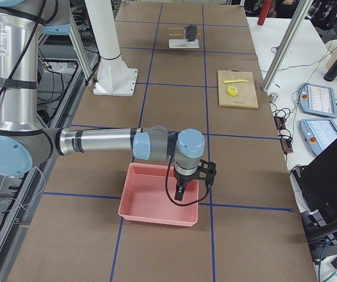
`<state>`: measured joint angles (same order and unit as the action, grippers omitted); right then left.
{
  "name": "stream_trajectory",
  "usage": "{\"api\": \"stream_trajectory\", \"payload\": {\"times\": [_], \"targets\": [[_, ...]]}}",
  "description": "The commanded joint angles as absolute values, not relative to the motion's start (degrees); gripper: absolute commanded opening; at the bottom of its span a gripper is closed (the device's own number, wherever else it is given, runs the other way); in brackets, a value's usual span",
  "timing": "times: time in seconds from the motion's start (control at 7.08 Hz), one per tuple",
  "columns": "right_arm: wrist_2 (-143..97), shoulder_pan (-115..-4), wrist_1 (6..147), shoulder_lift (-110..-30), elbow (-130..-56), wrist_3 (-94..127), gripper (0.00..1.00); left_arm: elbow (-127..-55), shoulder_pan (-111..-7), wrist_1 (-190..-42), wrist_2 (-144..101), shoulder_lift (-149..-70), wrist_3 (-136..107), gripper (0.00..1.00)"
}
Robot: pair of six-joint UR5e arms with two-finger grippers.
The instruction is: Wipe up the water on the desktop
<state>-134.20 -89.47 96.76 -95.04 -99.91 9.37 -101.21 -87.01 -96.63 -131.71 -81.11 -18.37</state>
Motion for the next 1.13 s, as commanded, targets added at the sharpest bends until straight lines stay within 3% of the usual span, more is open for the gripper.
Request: {"api": "stream_trajectory", "payload": {"times": [0.0, 0.56, 0.99], "targets": [[-134.82, -89.47, 96.77, -94.92, -99.76, 9.4, 1.0, -101.07, -87.01, -96.59, -131.66, -81.21, -18.37, 0.98], [-135.35, -89.56, 96.42, -94.83, -102.99, 9.67, 1.0, -103.44, -86.84, -96.68, -131.75, -82.7, -19.5, 0.98], [-135.88, -89.47, 96.59, -91.86, -103.36, 10.45, 1.0, -102.58, -85.96, -96.51, -138.63, -90.95, -30.64, 0.98]]}}
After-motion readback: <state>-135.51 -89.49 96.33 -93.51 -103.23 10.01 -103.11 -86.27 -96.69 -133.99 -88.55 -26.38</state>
